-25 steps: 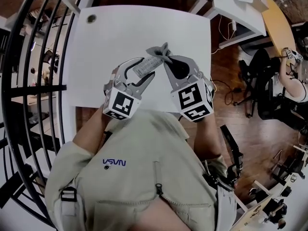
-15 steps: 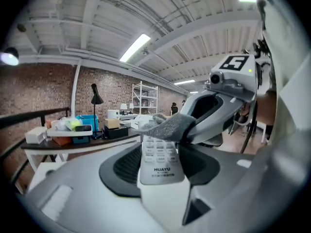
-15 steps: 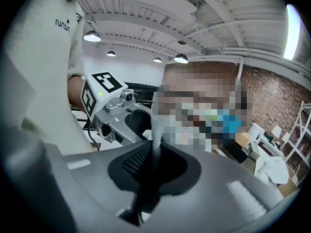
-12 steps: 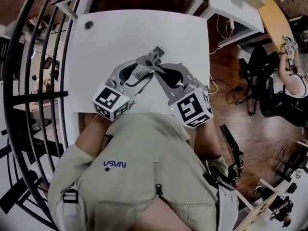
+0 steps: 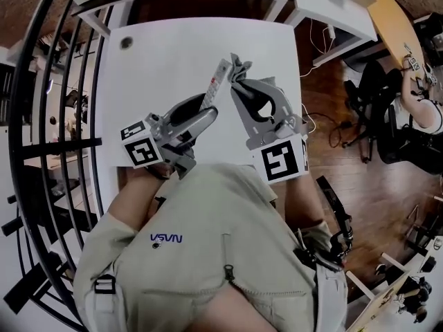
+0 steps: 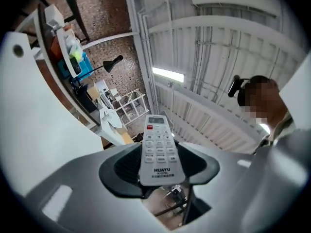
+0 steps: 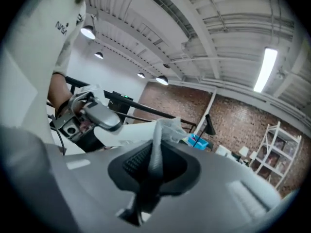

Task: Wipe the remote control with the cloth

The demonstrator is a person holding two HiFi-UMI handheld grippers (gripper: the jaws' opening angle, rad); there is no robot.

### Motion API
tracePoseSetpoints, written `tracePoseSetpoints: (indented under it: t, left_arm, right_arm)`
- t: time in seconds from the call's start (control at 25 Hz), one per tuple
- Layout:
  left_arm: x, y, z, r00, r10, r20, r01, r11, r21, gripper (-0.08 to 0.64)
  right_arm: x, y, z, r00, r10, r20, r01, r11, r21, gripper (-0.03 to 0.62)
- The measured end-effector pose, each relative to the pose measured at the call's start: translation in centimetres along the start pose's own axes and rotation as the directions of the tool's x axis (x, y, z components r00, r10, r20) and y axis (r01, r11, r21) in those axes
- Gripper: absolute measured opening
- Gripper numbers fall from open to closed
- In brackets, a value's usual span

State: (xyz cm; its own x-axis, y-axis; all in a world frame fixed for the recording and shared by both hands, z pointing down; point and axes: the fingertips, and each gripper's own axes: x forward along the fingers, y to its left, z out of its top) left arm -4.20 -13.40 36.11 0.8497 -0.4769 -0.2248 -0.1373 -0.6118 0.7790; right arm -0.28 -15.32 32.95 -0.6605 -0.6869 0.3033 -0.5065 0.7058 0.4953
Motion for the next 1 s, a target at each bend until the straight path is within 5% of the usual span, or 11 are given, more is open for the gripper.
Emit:
tracePoseSetpoints:
  t: [0.48,0.72,0.84,1.0]
  left_arm:
    - [-0.5,-0.5,1.8,0.984,-0.095,0.150,0.124,0.973,-0.194,0.244]
    - [0.0,-1.8,1.3,0.971,-0.168,0.168,0.208,0.943,-0.261,0.242]
    - [-0.1,-2.1,0.5,0.970,-0.193,0.146,0.226,0.940,-0.256,0.244]
    - [0.0,-2.4,0.2,0.969,-0.204,0.141,0.235,0.935,-0.264,0.244]
  right_arm:
    - [-0.9,6.7,1.5,0.979,0.201,0.025,-0.195,0.969,-0.151,0.035]
    - [-0.3,-0.3,0.9,0.997,-0.020,0.076,0.011,0.994,0.107,0.035]
    - [0.3,-1.9,0.6,0.997,-0.051,0.062,0.044,0.993,0.108,0.035]
    - [0.7,-0.5,1.1,0.998,0.012,0.065,-0.016,0.998,0.053,0.035]
